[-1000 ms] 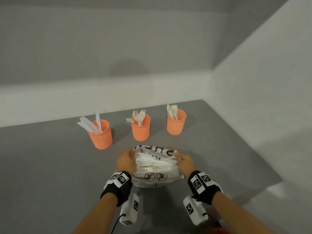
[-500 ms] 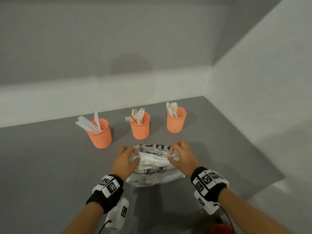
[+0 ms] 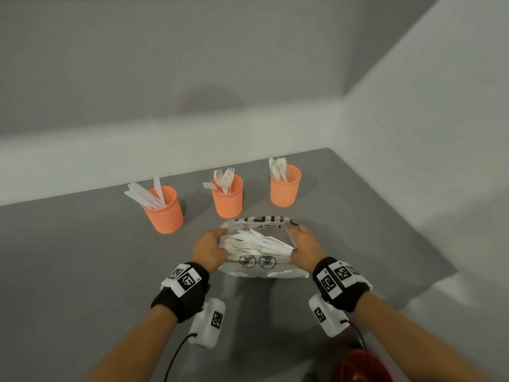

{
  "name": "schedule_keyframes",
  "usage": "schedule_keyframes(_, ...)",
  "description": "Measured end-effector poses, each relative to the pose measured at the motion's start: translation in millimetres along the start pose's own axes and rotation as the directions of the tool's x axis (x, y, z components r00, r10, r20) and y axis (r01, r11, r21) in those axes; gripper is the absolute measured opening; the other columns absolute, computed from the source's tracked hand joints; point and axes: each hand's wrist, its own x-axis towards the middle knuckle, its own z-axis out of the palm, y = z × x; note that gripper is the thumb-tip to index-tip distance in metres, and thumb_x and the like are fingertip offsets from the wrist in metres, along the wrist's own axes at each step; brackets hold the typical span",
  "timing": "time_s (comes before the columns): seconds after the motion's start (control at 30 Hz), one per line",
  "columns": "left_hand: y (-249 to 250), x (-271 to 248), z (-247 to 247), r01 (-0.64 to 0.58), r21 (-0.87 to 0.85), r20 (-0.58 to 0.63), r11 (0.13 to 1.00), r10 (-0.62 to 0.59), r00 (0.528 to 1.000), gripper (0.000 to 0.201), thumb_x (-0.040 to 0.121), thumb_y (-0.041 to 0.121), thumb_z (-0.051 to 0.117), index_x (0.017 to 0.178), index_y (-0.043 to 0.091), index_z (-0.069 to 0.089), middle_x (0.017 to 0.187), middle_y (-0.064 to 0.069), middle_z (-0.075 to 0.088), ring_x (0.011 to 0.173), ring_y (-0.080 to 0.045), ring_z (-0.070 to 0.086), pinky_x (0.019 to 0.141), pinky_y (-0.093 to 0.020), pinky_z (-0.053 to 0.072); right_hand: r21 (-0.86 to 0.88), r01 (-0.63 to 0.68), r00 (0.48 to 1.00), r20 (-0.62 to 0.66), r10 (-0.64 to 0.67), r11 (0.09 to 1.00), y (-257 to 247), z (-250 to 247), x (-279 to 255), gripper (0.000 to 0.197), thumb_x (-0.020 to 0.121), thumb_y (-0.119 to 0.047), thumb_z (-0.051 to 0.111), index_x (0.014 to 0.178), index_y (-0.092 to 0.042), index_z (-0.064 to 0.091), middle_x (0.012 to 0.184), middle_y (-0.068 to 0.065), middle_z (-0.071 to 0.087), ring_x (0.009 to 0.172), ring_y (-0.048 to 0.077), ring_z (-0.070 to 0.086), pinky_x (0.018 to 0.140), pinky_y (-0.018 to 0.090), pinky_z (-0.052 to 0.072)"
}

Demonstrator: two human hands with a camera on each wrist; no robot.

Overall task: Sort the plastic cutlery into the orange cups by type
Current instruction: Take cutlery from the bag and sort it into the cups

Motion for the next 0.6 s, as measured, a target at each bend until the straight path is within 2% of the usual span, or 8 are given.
schedule_keyframes(0.13,23.9,7.2,11.7,-0.071,0.003,-0.036,0.997,0.071,0.997,0.055,0.078,-0.006,0.049,0.131,0.008,0.049,0.128,-0.016,0.054,0.116,-0.031,0.052,0.097,-0.033,0.039,-0.019,-0.03,0.996,-0.085,0.029,0.999,14.3,-17.9,-6.7,0.077,0.078,0.015,0.043,0.148,-0.01,0.021,0.152,0.01,0.025,0.139,0.026,0.029,0.113,0.028,0.026)
schedule_keyframes(0.33,73.8,30.8,38.5,-0.21,0.044,0.01,0.977,0.209,0.978,0.058,0.08,-0.008,0.048,0.136,0.003,0.04,0.138,-0.017,0.044,0.126,-0.031,0.044,0.104,-0.032,0.034,-0.113,-0.118,0.968,-0.236,0.089,0.987,48.6,-53.5,-11.4,0.078,0.078,0.012,0.047,0.148,-0.011,0.022,0.15,0.009,0.029,0.133,0.027,0.037,0.109,0.031,0.034)
schedule_keyframes(0.5,123.7,57.4,65.4,-0.3,0.053,0.046,0.953,0.297,0.954,0.059,0.081,-0.009,0.046,0.138,0.003,0.037,0.137,-0.016,0.044,0.123,-0.03,0.046,0.099,-0.028,0.034,-0.177,-0.208,0.939,-0.312,0.145,0.962,84.9,-86.3,-8.3,0.079,0.079,0.01,0.05,0.148,-0.013,0.019,0.149,0.009,0.029,0.13,0.028,0.04,0.105,0.033,0.038)
schedule_keyframes(0.6,143.7,76.2,83.5,-0.337,0.04,0.082,0.941,0.333,0.939,0.059,0.08,-0.01,0.048,0.137,0.002,0.037,0.138,-0.017,0.041,0.123,-0.031,0.045,0.1,-0.027,0.031,-0.229,-0.273,0.923,-0.337,0.187,0.934,103.6,-98.4,-3.7,0.078,0.08,0.006,0.052,0.148,-0.013,0.018,0.148,0.011,0.029,0.128,0.028,0.04,0.104,0.034,0.04)
